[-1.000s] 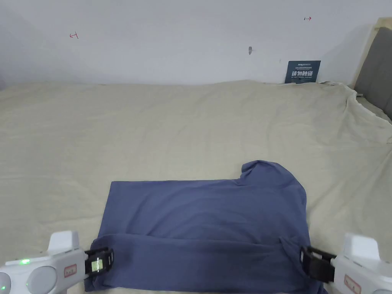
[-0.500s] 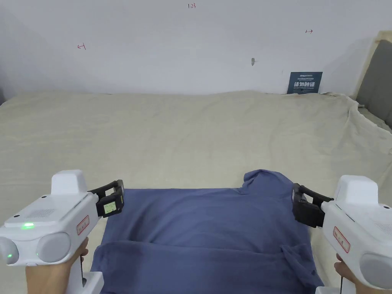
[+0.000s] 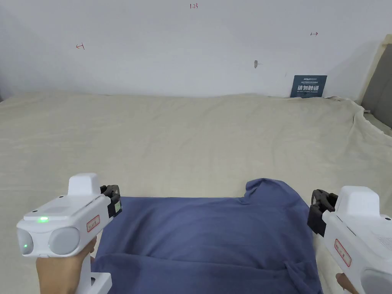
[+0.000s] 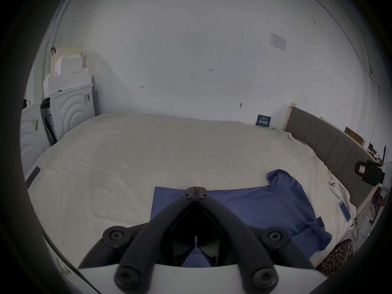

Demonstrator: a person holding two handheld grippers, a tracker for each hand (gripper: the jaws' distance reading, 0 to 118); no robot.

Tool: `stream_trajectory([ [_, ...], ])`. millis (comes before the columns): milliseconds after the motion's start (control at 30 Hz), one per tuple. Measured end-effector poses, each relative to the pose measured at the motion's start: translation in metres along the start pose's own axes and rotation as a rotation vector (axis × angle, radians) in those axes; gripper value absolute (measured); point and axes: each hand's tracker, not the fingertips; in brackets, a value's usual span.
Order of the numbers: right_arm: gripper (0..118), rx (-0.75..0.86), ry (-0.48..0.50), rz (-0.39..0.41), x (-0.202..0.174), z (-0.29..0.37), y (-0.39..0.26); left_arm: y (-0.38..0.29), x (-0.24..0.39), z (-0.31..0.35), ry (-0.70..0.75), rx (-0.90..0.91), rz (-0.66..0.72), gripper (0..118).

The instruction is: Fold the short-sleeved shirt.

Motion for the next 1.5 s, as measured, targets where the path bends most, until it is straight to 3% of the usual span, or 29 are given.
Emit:
stream_trajectory([
  [367,0,-0.059,-0.02,0.009,0.009,-0.068,0.009,0.021,-0.047,-0.162,0.058,-0.293,0.001,3],
  [433,0,-0.084,-0.017,0.011,0.011,-0.083,0.009,0.02,-0.059,-0.189,0.057,-0.352,0.043,21],
  [533,0,-0.112,-0.023,0.02,0.015,-0.102,0.007,0.017,-0.074,-0.222,0.064,-0.433,0.108,75],
  [600,0,-0.121,-0.026,0.017,0.017,-0.111,0.006,0.011,-0.08,-0.238,0.086,-0.478,0.123,85],
  [867,0,-0.161,-0.034,-0.002,0.013,-0.132,0.0,-0.014,-0.085,-0.278,0.135,-0.565,0.086,82],
  [900,0,-0.168,-0.036,-0.006,0.016,-0.135,-0.002,-0.018,-0.083,-0.28,0.132,-0.583,0.082,70],
  [933,0,-0.175,-0.036,-0.013,0.017,-0.137,-0.004,-0.022,-0.081,-0.279,0.109,-0.599,0.078,45],
  [1000,0,-0.187,-0.035,-0.03,0.021,-0.141,-0.007,-0.025,-0.074,-0.271,0.122,-0.546,-0.002,37],
  [1100,0,-0.213,-0.033,-0.042,0.03,-0.153,-0.011,-0.025,-0.076,-0.267,0.1,-0.544,0.026,3],
  [1133,0,-0.222,-0.031,-0.054,0.033,-0.158,-0.012,-0.025,-0.077,-0.266,0.069,-0.536,0.071,1],
  [1333,3,-0.329,-0.071,-0.069,0.058,-0.216,-0.013,-0.009,-0.069,-0.229,0.035,-0.414,0.046,1],
  [1367,13,-0.365,-0.069,-0.071,0.062,-0.228,-0.013,-0.005,-0.063,-0.216,0.027,-0.399,0.037,1],
  [1400,31,-0.399,-0.071,-0.063,0.065,-0.241,-0.014,-0.001,-0.061,-0.208,0.022,-0.386,0.033,1],
  [1433,62,-0.421,-0.077,-0.052,0.066,-0.253,-0.013,0.002,-0.06,-0.201,0.016,-0.376,0.032,1],
  [1467,80,-0.453,-0.074,-0.046,0.069,-0.265,-0.015,0.005,-0.059,-0.196,0.009,-0.365,0.032,1],
  [1500,90,-0.489,-0.08,-0.036,0.071,-0.277,-0.017,0.009,-0.058,-0.19,0.005,-0.355,0.03,1],
])
